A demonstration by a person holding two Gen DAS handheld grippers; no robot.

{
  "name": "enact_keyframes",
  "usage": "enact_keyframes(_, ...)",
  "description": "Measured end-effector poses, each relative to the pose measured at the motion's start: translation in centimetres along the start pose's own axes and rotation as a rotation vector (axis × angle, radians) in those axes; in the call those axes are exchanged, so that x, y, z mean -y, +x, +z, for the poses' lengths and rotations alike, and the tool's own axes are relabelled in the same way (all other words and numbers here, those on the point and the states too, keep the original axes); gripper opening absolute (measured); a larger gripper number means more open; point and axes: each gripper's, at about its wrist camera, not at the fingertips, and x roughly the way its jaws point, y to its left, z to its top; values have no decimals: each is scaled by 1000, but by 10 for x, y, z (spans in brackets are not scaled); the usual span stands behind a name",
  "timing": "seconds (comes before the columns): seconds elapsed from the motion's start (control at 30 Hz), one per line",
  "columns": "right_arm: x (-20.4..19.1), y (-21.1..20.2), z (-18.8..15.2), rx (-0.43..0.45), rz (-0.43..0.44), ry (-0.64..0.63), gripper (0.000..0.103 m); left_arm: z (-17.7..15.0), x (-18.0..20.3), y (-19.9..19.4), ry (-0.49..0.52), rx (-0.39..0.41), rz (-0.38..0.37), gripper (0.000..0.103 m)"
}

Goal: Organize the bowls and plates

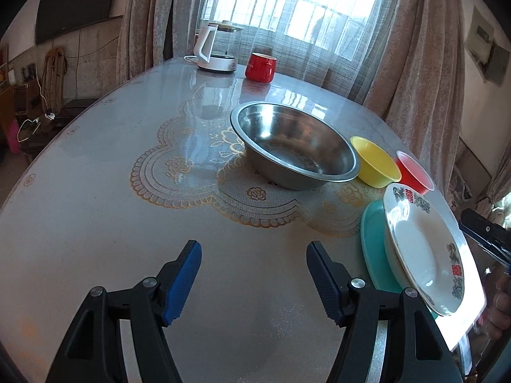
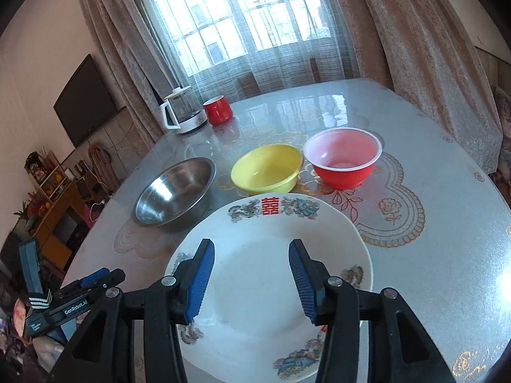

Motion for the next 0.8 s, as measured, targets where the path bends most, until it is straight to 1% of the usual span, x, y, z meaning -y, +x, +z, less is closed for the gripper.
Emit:
enact_keyframes(0.07,-15,11,6,-28,36,-43,49,8,-7,-1,-11,10,-11,68)
enact_keyframes(0.13,-27,24,12,-55,72,-57,49,16,-11,-4,-22,44,-2,69)
enact_keyframes(0.27,-38,54,31,-95,115,-43,49,36,-15,-6,-16,91,-23,69)
enact_keyframes(0.37,-42,80,46,-131,136,-29,49,52,-17,3,-7,112,-9,68)
enact_keyframes(0.4,-43,89,50,-143,131,-24,49,56,-16,7,-5,106,-11,67)
enact_keyframes(0.47,-45,106,56,-165,82,-17,49,67,-17,17,-13,88,-23,66)
enact_keyframes(0.63,-45,139,64,-206,50,-24,49,84,-17,43,-16,67,-22,63)
enact_keyframes(0.7,-44,152,64,-234,28,-21,49,88,-19,56,-24,38,-21,59)
enact_keyframes(0.73,-45,157,63,-245,21,-24,49,89,-20,62,-31,23,-22,58)
enact_keyframes(0.8,-47,165,63,-254,18,-38,49,91,-19,70,-35,9,-23,55)
